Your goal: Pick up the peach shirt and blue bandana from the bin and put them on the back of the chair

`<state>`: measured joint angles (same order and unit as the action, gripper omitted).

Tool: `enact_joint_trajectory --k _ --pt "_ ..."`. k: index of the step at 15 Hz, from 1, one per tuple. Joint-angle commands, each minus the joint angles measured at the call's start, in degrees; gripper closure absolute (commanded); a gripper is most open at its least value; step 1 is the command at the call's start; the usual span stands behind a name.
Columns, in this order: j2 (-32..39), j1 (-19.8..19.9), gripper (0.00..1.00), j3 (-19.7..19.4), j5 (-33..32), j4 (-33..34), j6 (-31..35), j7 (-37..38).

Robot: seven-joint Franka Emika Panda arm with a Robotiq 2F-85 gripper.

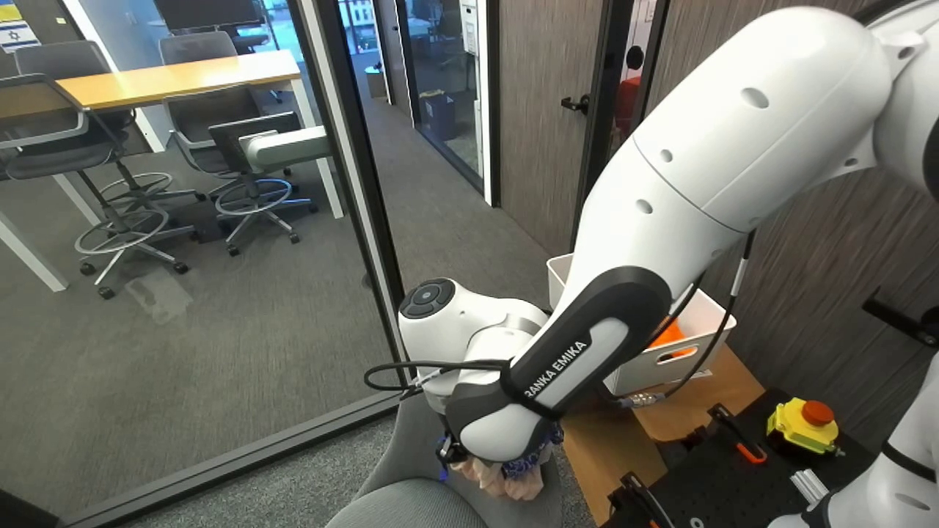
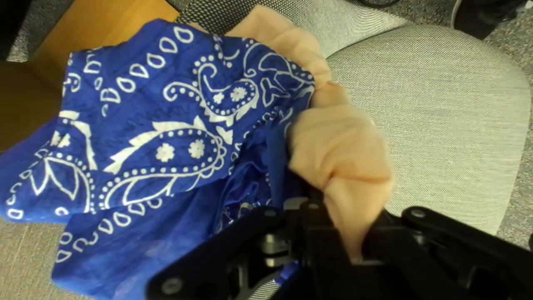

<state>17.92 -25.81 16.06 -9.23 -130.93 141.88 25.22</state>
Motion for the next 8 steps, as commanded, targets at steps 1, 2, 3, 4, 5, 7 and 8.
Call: enact_joint_trajectory --k 1,2,3,4,5,7,8 --pt "0.19 0.48 0.65 -0.11 2.60 1.35 -2.59 -1.59" --pt "0.32 0.46 0.62 -0.17 2.90 1.41 -2.96 -1.45" --pt "0.15 0.55 0.53 -0.16 3.23 1.38 -3.30 -1.53" --pt "0.11 0.62 0.46 -0.16 3.44 1.38 -3.53 -1.57" --pt "0.17 0.70 0.38 -0.15 3.68 1.42 -3.80 -1.63" --pt "-0.02 0.91 0.24 -0.13 4.08 1.32 -4.12 -1.79" --pt "-0.07 1.02 0.16 -0.22 4.17 1.24 -4.24 -1.78"
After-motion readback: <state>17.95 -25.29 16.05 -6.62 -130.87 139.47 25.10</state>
